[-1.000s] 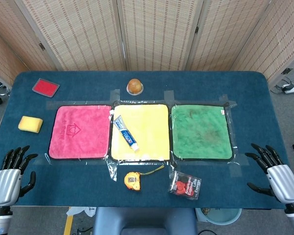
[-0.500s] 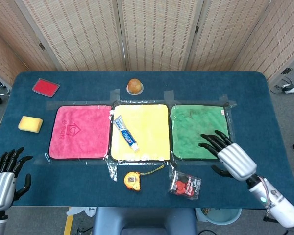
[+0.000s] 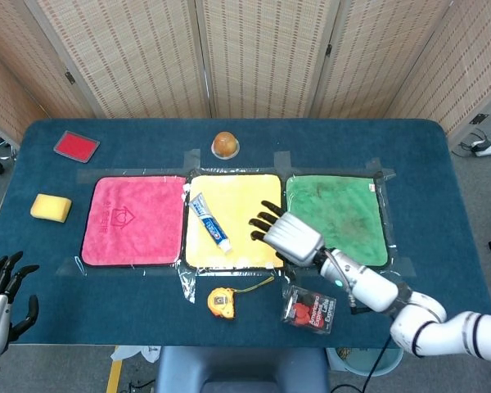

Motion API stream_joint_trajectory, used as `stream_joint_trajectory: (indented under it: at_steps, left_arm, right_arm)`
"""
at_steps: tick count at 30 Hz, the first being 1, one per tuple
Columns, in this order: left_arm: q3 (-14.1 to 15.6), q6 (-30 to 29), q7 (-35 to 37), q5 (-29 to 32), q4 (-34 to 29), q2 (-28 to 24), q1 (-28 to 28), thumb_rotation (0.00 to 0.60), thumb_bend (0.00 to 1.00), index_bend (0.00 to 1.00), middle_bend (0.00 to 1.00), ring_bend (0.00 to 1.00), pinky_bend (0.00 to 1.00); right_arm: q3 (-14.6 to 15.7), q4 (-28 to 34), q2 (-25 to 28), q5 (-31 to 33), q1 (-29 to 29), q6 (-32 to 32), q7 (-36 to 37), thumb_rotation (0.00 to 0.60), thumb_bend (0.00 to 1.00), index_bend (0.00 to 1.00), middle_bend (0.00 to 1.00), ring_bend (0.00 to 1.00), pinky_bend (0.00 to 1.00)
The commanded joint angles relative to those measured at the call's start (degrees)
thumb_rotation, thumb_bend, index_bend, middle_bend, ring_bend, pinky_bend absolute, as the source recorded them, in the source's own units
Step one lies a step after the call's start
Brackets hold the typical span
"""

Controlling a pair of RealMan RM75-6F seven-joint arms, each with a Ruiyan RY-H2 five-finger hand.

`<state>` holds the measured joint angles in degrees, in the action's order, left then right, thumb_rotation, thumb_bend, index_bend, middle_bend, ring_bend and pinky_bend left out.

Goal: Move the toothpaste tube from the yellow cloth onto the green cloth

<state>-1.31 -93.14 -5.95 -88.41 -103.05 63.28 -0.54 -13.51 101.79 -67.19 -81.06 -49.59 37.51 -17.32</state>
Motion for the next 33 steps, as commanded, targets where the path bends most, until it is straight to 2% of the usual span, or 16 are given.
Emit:
stream_joint_trajectory:
  at_steps: [1,6,13,18,23,33]
  left_arm:
    - [0.0,0.0,0.1,0.3,0.1,-0.1,-0.2,0.6,0.59,0.26,0.12,0.08,0.0]
    - [-0.1,-0.2,0.3,1.0,0.2,-0.1,-0.7,0.6,0.59,0.26,0.12,0.08,0.0]
    - [-0.3,-0.4,0.7,1.8,0.5,-0.1,-1.2,0.6,0.59,0.26,0.12,0.08,0.0]
    - [-0.2,-0.3,1.3,2.8,1.1,-0.1,-1.7,0.6,0.59,0.26,0.12,0.08,0.0]
    - [-0.2,0.1,2.0,3.7,1.9,0.1,-2.1,0.6,0.59,0.26,0.12,0.08,0.0]
    - [-0.2,0.9,2.7,5.0,3.1,0.6,-2.6,0.6,0.59,0.26,0.12,0.08,0.0]
  right_arm:
    - [-1.0,-6.2,-6.9,5.2,-5.1,-4.0,-4.8,0.6,0.42,0.29,0.2,0.15,0.0]
    - [-0.7,-13.4,-13.6,7.5,-10.3,-5.8,-7.6,0.6,0.43,0.31,0.21,0.15,0.0]
    - [-0.7,-21.1,-20.0,10.8,-15.9,-8.6,-7.3,0.6,0.45,0.32,0.21,0.18,0.0]
    - [-0.8,-25.9,-23.3,13.8,-19.6,-11.3,-6.4,0.6,0.55,0.32,0.23,0.21,0.0]
    - [-0.4,-30.6,-26.2,15.9,-22.9,-13.2,-5.7,0.6,0.55,0.33,0.24,0.24,0.0]
    - [1.4,-39.4,-32.6,18.0,-27.2,-14.9,-3.9,0.6,0.55,0.35,0.25,0.24,0.0]
